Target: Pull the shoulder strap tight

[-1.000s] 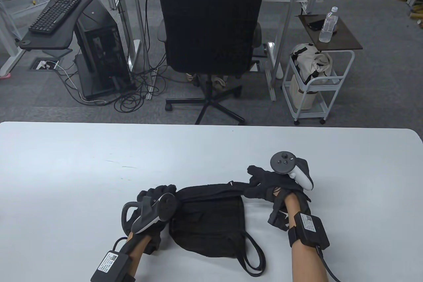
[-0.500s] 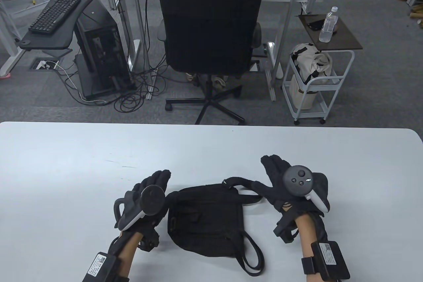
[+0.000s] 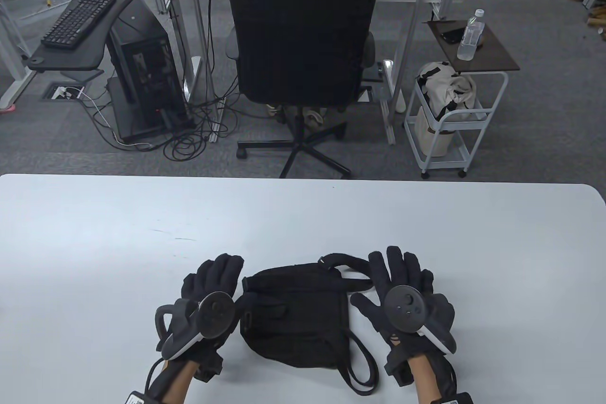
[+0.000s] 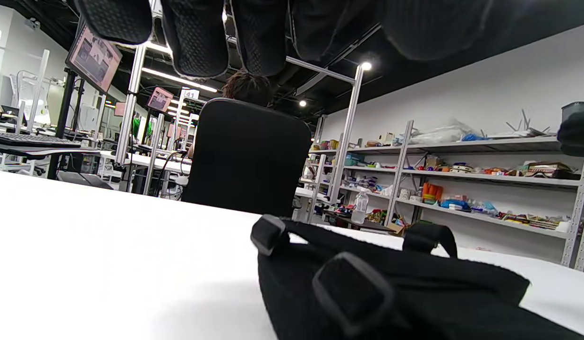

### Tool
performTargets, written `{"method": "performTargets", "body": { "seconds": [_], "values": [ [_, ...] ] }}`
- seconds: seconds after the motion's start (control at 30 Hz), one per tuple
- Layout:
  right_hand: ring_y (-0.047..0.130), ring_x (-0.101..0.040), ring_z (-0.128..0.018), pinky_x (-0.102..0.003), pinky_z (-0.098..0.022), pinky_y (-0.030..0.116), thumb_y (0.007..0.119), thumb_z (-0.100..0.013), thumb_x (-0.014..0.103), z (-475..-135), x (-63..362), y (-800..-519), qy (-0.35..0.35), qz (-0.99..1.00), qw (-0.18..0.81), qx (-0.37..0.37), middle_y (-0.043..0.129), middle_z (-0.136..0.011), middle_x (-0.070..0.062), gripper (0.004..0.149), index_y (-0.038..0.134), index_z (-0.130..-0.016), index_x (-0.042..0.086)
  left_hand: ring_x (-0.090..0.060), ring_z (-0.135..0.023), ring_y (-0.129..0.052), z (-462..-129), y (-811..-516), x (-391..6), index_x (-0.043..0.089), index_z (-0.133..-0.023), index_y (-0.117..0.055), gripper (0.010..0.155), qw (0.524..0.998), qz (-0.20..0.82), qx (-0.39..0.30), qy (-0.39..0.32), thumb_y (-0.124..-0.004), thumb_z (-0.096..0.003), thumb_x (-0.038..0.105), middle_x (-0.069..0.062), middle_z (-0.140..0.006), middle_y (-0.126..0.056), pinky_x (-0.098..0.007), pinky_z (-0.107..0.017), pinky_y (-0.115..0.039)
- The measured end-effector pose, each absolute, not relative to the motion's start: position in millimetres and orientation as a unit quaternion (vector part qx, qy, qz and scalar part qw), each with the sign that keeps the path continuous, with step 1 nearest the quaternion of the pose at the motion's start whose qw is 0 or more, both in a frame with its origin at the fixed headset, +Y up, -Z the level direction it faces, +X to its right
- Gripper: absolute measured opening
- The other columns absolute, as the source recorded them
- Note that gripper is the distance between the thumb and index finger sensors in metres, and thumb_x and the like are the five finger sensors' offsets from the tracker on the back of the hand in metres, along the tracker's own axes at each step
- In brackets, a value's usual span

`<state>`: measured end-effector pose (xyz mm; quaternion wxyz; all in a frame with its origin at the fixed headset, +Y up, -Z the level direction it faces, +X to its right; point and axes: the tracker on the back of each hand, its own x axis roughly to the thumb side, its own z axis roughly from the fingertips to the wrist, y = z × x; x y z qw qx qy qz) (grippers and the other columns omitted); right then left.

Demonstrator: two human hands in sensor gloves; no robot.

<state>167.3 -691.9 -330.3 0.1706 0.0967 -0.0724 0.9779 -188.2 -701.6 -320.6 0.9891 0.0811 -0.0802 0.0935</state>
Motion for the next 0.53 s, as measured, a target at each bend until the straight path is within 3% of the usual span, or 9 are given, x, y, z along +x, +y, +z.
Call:
{"method": "performTargets", "body": {
  "seconds": [0.53],
  "values": [
    [0.033,-0.056,-0.104,-0.076,-0.067,0.029,0.072,-0.050,0.057,-321.5,179.3,-695.9,-0.093,0.978,0.170,0.080,0.032,-0.120,-0.023,0.083,0.040,-0.115,0.017,-0.045,-0.115,-0.057,-317.6,-701.9,-188.0,0.026,-0.119,-0.037,0.080,0.990,0.072,0.091,-0.075,-0.060,-0.0511,0.061,-0.008,-0.127,-0.045,-0.068,-0.079,-0.050]
  ]
}}
